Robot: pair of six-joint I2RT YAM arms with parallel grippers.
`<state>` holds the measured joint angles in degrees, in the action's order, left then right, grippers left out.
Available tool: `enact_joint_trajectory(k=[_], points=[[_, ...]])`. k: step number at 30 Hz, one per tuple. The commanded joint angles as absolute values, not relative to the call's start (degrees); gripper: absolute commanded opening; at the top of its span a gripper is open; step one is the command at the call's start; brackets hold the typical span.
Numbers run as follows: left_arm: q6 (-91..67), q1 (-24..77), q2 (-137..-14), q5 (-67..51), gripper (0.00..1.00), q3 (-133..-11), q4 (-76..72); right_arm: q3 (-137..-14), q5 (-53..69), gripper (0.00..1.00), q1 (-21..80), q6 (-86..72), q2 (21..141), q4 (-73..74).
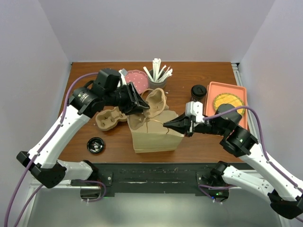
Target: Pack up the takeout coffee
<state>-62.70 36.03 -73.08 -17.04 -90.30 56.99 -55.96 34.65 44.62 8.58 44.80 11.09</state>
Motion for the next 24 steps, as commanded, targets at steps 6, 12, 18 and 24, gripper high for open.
enact_joint_trajectory(k=[6, 12, 18, 24], points=[[-57.92, 37.26, -75.49, -14.5, 0.21, -95.09, 65.21, -55.11, 37.53, 0.0, 44.74, 16.52, 43.42, 11.77], [-53.79, 37.62, -79.27, -15.64, 0.21, -99.75, 70.04, -54.84, 36.3, 0.0, 44.74, 19.33, 43.24, 12.65], [-51.33, 37.62, -80.68, -16.0, 0.21, -100.37, 71.89, -59.75, 32.8, 0.27, 44.74, 14.27, 45.0, 14.51], [-49.22, 37.62, -82.96, -16.96, 0.21, -101.77, 72.77, -67.04, 19.54, 0.44, 44.82, -6.35, 45.26, 13.96]])
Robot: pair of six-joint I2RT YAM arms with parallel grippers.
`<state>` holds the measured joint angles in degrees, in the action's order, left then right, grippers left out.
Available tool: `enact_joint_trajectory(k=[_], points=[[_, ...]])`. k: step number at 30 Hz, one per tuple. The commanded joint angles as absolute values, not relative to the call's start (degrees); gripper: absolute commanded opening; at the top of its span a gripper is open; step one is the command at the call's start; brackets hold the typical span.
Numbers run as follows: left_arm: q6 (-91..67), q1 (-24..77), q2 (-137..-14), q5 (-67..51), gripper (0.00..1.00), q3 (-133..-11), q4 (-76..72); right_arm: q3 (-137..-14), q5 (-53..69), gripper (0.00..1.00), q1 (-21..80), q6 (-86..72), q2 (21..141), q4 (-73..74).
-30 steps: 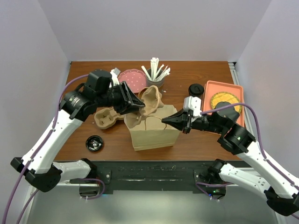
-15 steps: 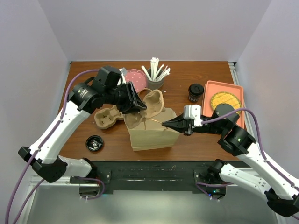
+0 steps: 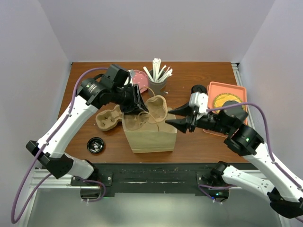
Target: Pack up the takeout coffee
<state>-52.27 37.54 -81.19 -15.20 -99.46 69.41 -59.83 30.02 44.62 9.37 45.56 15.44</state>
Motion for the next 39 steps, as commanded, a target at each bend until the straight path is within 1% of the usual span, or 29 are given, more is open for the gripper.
enact_joint_trajectory(k=[1, 4, 7, 9, 15, 24, 30, 36, 37, 39], points=[[-48.52, 37.62, -83.49, -17.05, 0.21, -102.39, 73.12, -68.28, 12.73, 0.44, 44.74, -8.76, 45.7, 15.45], [-47.81, 37.7, -84.11, -17.67, 0.2, -103.44, 73.91, -73.12, 0.14, 0.44, 44.74, -16.76, 47.81, 25.11], [-47.29, 37.71, -84.46, -17.75, 0.2, -104.24, 74.62, -74.18, -7.35, 0.43, 44.74, -21.61, 49.65, 33.03], [-46.85, 37.62, -84.64, -18.63, 0.2, -104.15, 74.53, -73.83, -7.82, 0.41, 44.65, -23.63, 50.27, 37.68], [-46.06, 37.62, -85.16, -20.39, 0.2, -104.76, 75.23, -72.42, -6.5, 0.42, 44.74, -23.91, 52.2, 42.09], [-46.23, 37.7, -85.43, -22.15, 0.2, -104.59, 75.32, -73.82, -0.44, 0.41, 44.74, -24.78, 52.29, 38.32], [-46.05, 37.62, -85.87, -20.66, 0.22, -105.64, 75.32, -75.67, -4.74, 0.41, 44.74, -25.05, 52.56, 43.24], [-45.61, 37.62, -87.45, -21.35, 0.3, -110.74, 72.96, -77.69, -8.87, 0.41, 44.74, -25.58, 53.17, 46.58], [-45.88, 37.7, -87.71, -21.62, 0.35, -111.44, 71.64, -78.48, -9.31, 0.42, 44.65, -25.58, 53.87, 47.28], [-46.49, 37.62, -88.32, -21.45, 0.41, -113.81, 70.67, -79.01, -10.19, 0.44, 44.74, -25.4, 54.75, 49.04]])
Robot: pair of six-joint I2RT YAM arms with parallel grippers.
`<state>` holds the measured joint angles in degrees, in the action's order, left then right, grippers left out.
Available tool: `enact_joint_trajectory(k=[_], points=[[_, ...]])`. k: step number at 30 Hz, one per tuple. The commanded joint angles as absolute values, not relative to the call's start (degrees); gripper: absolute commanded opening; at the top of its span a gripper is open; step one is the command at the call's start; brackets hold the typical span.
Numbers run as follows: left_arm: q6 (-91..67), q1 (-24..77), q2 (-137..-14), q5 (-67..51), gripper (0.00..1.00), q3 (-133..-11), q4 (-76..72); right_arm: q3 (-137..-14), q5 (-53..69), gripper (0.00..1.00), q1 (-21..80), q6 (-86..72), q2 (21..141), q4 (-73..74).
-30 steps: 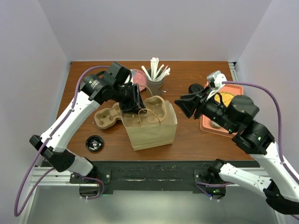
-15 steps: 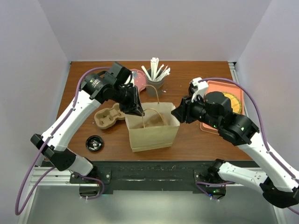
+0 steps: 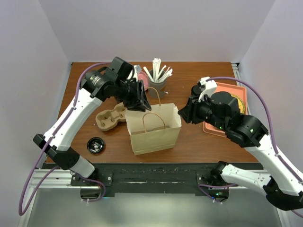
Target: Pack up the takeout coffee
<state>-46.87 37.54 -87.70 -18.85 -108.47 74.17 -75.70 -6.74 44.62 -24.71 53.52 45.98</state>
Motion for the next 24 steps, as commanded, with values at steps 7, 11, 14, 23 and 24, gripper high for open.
enact_joint_trajectory(k=[7, 11, 14, 23, 24], points=[[-44.66, 35.42, -87.55, -13.73, 0.49, -116.81, 75.4, -82.7, -8.96, 0.49, 44.74, -24.96, 60.11, 53.61], [-45.35, 32.0, -80.27, -8.71, 0.53, -109.97, 75.32, -82.88, -9.41, 0.52, 44.74, -22.95, 63.1, 54.94], [-44.56, 30.94, -76.92, -7.21, 0.54, -103.48, 75.32, -82.0, -10.02, 0.52, 44.74, -22.68, 64.86, 53.79], [-41.14, 30.85, -74.61, -8.26, 0.54, -94.31, 75.06, -81.65, -13.36, 0.33, 44.65, -22.15, 68.11, 53.88], [-40.78, 30.94, -75.05, -8.7, 0.53, -94.22, 74.88, -81.65, -13.71, 0.26, 44.74, -22.41, 68.46, 53.79]])
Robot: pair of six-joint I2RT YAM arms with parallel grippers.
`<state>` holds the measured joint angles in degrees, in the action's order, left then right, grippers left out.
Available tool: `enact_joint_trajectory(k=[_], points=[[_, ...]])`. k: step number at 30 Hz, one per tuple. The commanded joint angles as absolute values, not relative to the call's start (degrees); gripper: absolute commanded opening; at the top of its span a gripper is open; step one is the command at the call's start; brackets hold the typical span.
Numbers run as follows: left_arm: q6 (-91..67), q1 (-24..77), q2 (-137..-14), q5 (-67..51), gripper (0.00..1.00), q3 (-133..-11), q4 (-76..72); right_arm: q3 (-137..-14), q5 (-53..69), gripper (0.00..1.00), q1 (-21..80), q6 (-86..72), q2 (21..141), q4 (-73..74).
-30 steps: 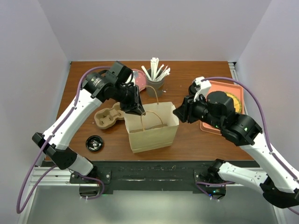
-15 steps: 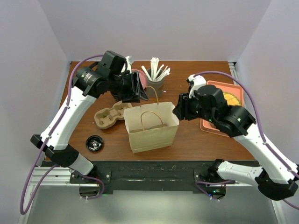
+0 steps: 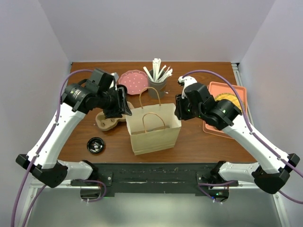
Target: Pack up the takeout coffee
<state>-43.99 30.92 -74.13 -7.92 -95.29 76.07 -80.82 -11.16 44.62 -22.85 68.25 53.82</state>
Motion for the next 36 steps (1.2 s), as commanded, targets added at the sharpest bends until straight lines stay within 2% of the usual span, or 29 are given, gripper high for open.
enact_joint_trajectory(k=[1, 2, 5, 6, 9, 11, 14, 20, 22, 23, 24, 27, 29, 32, 36], points=[[-40.52, 30.94, -75.32, -9.92, 0.51, -94.04, 74.45, -81.74, -13.71, 0.24, 44.65, -22.59, 68.64, 53.79], [-40.26, 30.94, -75.58, -10.63, 0.49, -93.69, 73.83, -81.83, -13.71, 0.2, 44.74, -23.11, 68.9, 53.62], [-39.82, 30.94, -76.46, -11.6, 0.34, -93.95, 72.51, -82.35, -13.8, 0.02, 44.74, -24.51, 69.34, 52.56], [-39.47, 30.85, -76.99, -11.69, 0.24, -94.3, 72.68, -82.44, -13.8, 0.0, 44.74, -24.7, 69.43, 52.12], [-37.8, 30.94, -79.62, -11.6, 0.1, -98.16, 73.56, -83.14, -13.28, 0.0, 44.74, -26.1, 70.05, 50.63], [-36.31, 30.94, -83.12, -9.85, 0.06, -104.46, 75.49, -84.81, -13.1, 0.0, 44.74, -27.41, 70.57, 51.5], [-36.82, 30.94, -83.93, -8.62, 0.0, -103.37, 75.32, -85.08, -13.27, 0.0, 44.74, -29.26, 70.05, 51.68], [-35.43, 30.68, -85.6, -5.98, 0.0, -102.92, 75.15, -80.87, -11.69, 0.0, 44.74, -31.9, 67.94, 49.58], [-34.46, 30.59, -86.57, -7.11, 0.22, -103.7, 75.32, -79.11, -11.78, 0.0, 44.74, -31.99, 68.03, 48.87], [-34.19, 30.59, -86.92, -7.38, 0.31, -104.49, 75.32, -79.36, -12.13, 0.08, 44.74, -32.34, 68.2, 48.95], [-34.1, 30.59, -86.92, -7.47, 0.42, -105.37, 75.32, -79.89, -12.3, 0.11, 44.82, -32.6, 68.55, 49.3], [-34.27, 29.63, -86.75, -7.21, 0.53, -109.42, 75.41, -82.26, -12.83, 0.21, 44.74, -32.96, 68.82, 49.92], [-36.11, 26.9, -86.23, -9.05, 0.54, -110.39, 75.32, -83.67, -13.36, 0.27, 44.74, -32.87, 68.91, 50.8], [-37.96, 24.0, -84.21, -9.84, 0.55, -109.34, 75.32, -86.39, -15.03, 0.29, 44.74, -32.96, 69.08, 52.73], [-38.76, 22.68, -82.53, -10.19, 0.48, -109.07, 75.32, -87.63, -15.82, 0.32, 44.82, -33.4, 67.59, 52.47]])
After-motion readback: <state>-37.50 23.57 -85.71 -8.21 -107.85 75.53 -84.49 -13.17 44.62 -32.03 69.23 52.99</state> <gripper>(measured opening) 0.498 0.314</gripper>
